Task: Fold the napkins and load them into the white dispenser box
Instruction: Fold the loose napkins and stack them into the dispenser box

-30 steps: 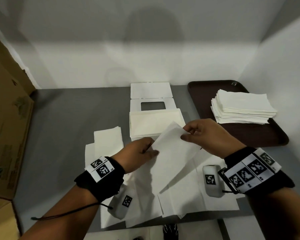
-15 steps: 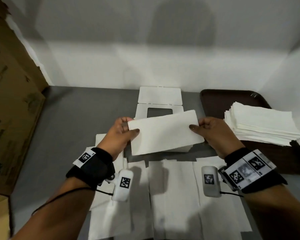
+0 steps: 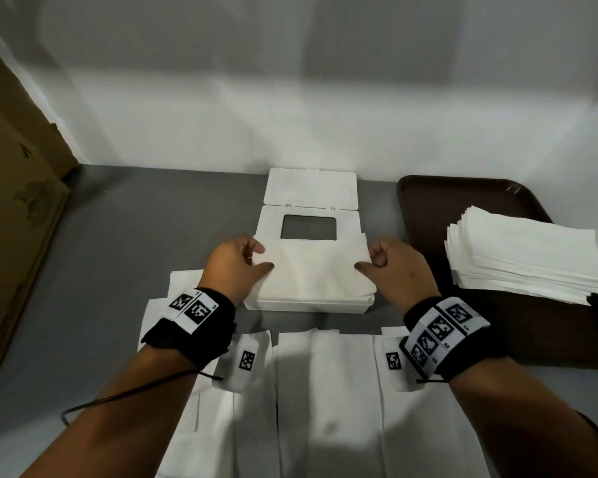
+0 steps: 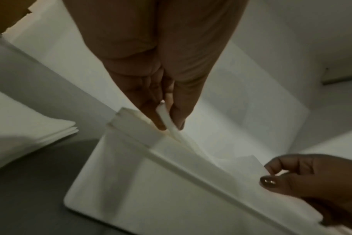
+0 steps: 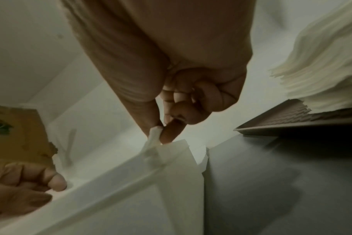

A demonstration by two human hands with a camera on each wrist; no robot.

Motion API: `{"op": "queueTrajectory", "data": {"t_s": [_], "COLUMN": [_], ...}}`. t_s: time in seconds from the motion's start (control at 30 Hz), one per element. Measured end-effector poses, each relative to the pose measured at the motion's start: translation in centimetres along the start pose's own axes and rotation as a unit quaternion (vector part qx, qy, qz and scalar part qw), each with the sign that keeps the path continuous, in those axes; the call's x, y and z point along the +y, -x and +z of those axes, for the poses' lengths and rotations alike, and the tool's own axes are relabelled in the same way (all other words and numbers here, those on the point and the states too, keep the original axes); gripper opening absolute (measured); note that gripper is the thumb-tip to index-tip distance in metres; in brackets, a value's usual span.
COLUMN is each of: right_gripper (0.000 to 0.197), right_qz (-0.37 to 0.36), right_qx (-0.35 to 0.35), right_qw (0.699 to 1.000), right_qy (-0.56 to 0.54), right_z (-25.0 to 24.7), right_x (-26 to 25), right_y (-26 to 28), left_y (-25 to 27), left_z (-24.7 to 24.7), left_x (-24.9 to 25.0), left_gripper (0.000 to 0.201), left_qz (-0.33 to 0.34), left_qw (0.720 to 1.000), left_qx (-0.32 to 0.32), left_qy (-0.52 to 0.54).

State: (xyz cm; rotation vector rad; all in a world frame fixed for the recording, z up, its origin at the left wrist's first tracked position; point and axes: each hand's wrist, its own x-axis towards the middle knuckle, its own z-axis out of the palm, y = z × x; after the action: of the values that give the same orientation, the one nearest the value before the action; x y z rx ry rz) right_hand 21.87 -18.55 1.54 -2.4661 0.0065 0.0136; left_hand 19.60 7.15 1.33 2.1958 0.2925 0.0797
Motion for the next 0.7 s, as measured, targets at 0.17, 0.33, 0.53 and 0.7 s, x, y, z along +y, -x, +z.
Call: {"op": "queueTrajectory", "data": {"t_s": [0.17, 0.33, 0.53, 0.7], "right_gripper": [0.023, 0.035, 0.047, 0.04], "right_qz": [-0.038, -0.078, -0.076, -0.04], "right_qx": [0.0, -0.006, -0.011, -0.012], "right_qw": [0.995, 0.981, 0.976, 0.989], "right_qy": [0.093, 0.176, 0.204, 0.144], "right_z": [0.3, 0.8, 1.0, 0.2], "right_x": [-0.4, -0.8, -1.3, -1.6], "right_y": [0.2, 0.3, 0.7, 1.2], "left_y": [0.1, -0.2, 1.0, 1.9], "left_z": [0.2, 0.7, 0.8, -1.4], "left_x": [0.4, 0.5, 1.2, 1.3], "left_gripper": [0.033, 0.041, 0.042, 0.033], "left_qz": [0.008, 0.013, 0.074, 0.063], "left_qw": [0.99, 0.973, 0.946, 0.953], "left_qx": [-0.04, -0.061, 0.0, 0.051], "left_qy": [-0.136, -0.22, -0.315, -0.293]}}
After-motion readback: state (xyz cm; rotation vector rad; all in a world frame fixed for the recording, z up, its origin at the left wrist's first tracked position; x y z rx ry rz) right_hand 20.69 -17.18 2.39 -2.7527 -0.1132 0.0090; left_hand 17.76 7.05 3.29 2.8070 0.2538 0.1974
